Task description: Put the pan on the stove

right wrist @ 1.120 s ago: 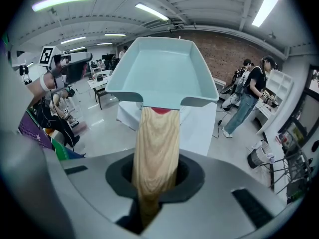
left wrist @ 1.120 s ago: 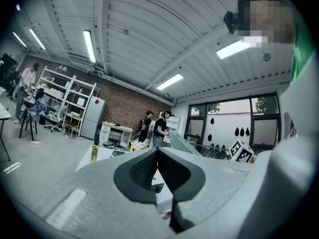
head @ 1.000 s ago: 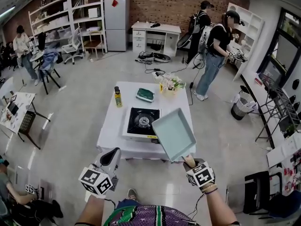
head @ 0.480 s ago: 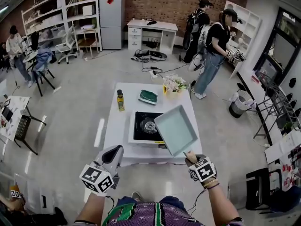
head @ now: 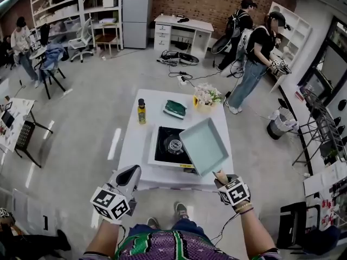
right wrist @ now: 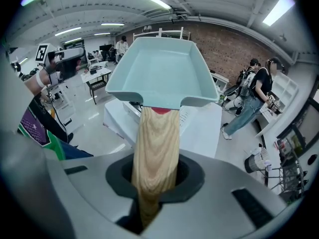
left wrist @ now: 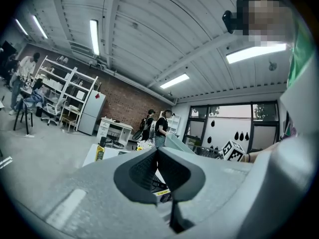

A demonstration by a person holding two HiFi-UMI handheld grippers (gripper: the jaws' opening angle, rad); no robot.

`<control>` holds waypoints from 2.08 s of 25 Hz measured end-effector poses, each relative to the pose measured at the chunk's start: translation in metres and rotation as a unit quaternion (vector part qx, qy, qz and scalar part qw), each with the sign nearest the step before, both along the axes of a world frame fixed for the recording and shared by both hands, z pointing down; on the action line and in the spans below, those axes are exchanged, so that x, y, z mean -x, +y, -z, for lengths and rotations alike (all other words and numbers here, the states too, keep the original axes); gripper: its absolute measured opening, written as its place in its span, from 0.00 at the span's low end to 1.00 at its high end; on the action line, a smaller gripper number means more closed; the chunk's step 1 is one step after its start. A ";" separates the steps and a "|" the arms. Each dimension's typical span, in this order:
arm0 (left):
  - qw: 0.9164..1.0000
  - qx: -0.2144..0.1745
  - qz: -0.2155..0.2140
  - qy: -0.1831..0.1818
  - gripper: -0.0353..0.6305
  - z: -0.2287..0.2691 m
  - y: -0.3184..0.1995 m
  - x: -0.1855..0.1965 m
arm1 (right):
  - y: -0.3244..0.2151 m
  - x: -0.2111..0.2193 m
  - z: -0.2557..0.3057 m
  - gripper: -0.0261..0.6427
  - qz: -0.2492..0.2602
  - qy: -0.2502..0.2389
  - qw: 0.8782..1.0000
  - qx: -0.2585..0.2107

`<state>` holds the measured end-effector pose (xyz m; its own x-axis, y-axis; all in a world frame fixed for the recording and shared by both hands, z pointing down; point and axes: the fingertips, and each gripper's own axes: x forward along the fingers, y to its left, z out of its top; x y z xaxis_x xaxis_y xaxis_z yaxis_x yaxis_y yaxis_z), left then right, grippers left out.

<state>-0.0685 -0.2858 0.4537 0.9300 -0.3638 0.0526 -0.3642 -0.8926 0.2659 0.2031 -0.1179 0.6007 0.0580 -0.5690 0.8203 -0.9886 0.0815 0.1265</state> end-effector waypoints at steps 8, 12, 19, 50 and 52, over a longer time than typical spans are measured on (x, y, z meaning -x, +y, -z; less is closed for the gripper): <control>1.000 -0.006 0.028 0.001 0.08 0.011 0.000 -0.052 | -0.042 -0.041 -0.005 0.11 0.083 0.002 0.997 0.005; 0.999 -0.013 0.036 0.001 0.08 0.017 0.001 -0.079 | -0.063 -0.061 -0.007 0.11 0.120 0.002 0.993 0.006; 0.998 -0.019 0.058 -0.016 0.08 0.013 -0.005 -0.096 | -0.086 -0.081 -0.023 0.11 0.189 0.002 0.982 0.031; 0.985 0.012 0.166 -0.039 0.08 -0.022 -0.004 -0.106 | -0.153 -0.100 -0.102 0.11 0.377 0.027 0.915 0.137; 0.985 0.013 0.169 -0.039 0.08 -0.024 -0.004 -0.105 | -0.153 -0.101 -0.104 0.11 0.382 0.027 0.912 0.145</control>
